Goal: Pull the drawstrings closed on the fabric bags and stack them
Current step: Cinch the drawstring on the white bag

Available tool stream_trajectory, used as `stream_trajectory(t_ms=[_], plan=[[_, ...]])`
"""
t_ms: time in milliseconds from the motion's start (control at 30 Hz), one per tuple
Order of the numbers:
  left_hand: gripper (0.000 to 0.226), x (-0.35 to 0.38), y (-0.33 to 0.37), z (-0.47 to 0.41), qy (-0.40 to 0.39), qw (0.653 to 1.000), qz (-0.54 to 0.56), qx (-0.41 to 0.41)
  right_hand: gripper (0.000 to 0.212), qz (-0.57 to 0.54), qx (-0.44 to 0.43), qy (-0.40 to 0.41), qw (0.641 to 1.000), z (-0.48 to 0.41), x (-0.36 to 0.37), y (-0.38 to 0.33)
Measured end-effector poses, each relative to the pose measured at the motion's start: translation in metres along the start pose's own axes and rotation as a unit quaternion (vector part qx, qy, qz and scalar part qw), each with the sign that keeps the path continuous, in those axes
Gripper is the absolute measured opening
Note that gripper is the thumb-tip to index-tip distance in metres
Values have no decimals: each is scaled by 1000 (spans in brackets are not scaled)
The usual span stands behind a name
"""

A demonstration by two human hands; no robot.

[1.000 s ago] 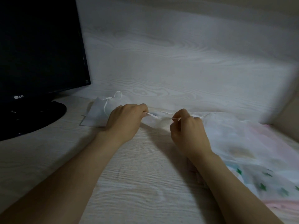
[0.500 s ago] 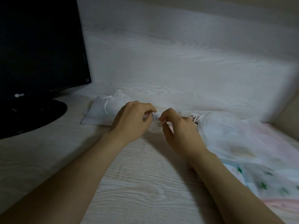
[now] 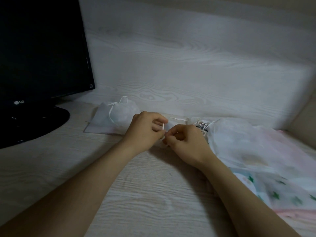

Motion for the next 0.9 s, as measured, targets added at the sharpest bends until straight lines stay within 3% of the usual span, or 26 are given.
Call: stream_trajectory(t_ms=[167,267,433,600,767,900], plan=[[64,4,1,-1,-54,998,20,3,20,-243,47,50,968,-1,1,11],[75,9,5,1,-91,995,26,23,26,-270,88,43,958,-2,0,14],[81,13,16,3,-101,992,-28,74,28,-256,62,17,965,0,5,7],[107,14,18,5,-100,993,11,56,17,-381,145,51,912,-7,1,21],[71,17,17,4,-106,994,11,16,11,-501,143,91,849,-7,-2,22],[30,19,10,3,-142,985,81,-57,17,-361,123,94,920,-5,-6,22]])
Point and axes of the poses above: each hand's wrist, its own z-axis away from the middle knuckle, its own x-axis out of the palm, y = z × x, the point moved 4 cm from there along -z, towards the middle knuckle, and after that the axes turned 15 degrees about -y, right-handed, at the moved point
